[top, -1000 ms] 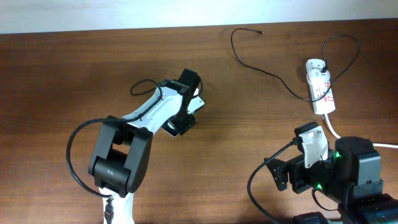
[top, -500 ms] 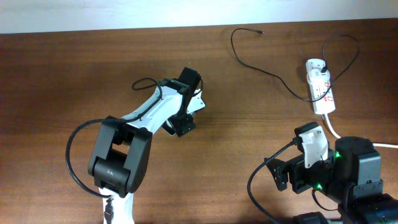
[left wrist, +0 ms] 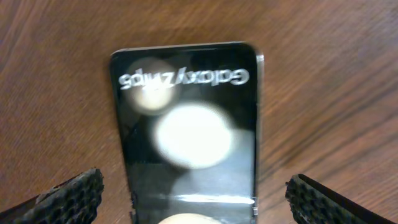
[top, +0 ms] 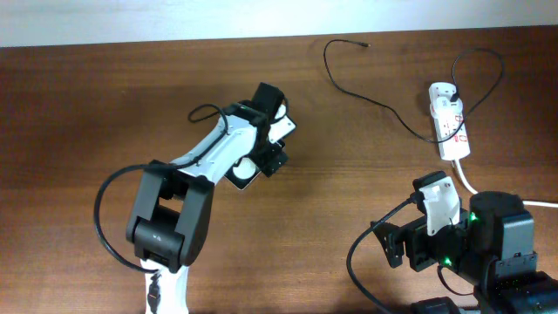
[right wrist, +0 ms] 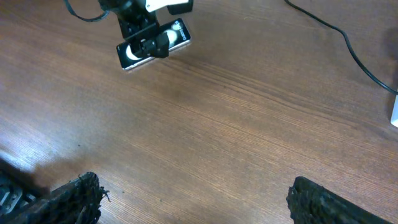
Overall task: Plug charger to phone and switch on socket
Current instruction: 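Grasp the phone's short edge with the left gripper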
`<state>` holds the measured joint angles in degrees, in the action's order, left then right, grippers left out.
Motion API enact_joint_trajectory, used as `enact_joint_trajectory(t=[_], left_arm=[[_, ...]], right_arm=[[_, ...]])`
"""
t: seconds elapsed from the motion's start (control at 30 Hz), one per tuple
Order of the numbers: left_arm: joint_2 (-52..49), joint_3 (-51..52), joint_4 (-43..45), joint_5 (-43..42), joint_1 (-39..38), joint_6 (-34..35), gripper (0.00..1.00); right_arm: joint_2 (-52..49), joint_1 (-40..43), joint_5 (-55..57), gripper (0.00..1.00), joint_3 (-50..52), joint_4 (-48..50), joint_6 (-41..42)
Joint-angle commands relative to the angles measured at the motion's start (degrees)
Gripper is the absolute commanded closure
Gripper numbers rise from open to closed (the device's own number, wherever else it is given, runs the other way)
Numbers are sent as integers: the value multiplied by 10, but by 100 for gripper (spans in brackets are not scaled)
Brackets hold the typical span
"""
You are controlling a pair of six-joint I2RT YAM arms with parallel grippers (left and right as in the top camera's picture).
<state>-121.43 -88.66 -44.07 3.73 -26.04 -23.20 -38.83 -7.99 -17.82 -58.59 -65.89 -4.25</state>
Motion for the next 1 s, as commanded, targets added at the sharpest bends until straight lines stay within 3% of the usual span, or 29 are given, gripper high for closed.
enact_joint_trajectory(t=[0.0,0.27,0.43,0.53,0.8,0.87,0.9,0.93,0.97], left_arm=[[-34,-11,0,-26,19,18,1],[-97,-10,-45,-27,19,19,0],[-103,-10,-49,-24,19,-18,16],[-103,-10,-49,-25,19,-88,31],[-103,-10,-23,-24,19,-334,23],[-103,-10,-16,-19,19,-393,31],[-103,-10,-10,3,19,-399,23],[-103,-10,3,21,20,-399,1],[-103,-11,6,21,20,-398,1]], right_arm=[[2,-3,5,1,3,1,2],[2,-3,5,1,3,1,2],[2,-3,5,1,3,1,2],[2,-3,5,1,3,1,2],[2,-3,5,1,3,1,2],[2,-3,5,1,3,1,2],[2,-3,5,1,3,1,2],[2,-3,5,1,3,1,2],[2,-3,5,1,3,1,2]])
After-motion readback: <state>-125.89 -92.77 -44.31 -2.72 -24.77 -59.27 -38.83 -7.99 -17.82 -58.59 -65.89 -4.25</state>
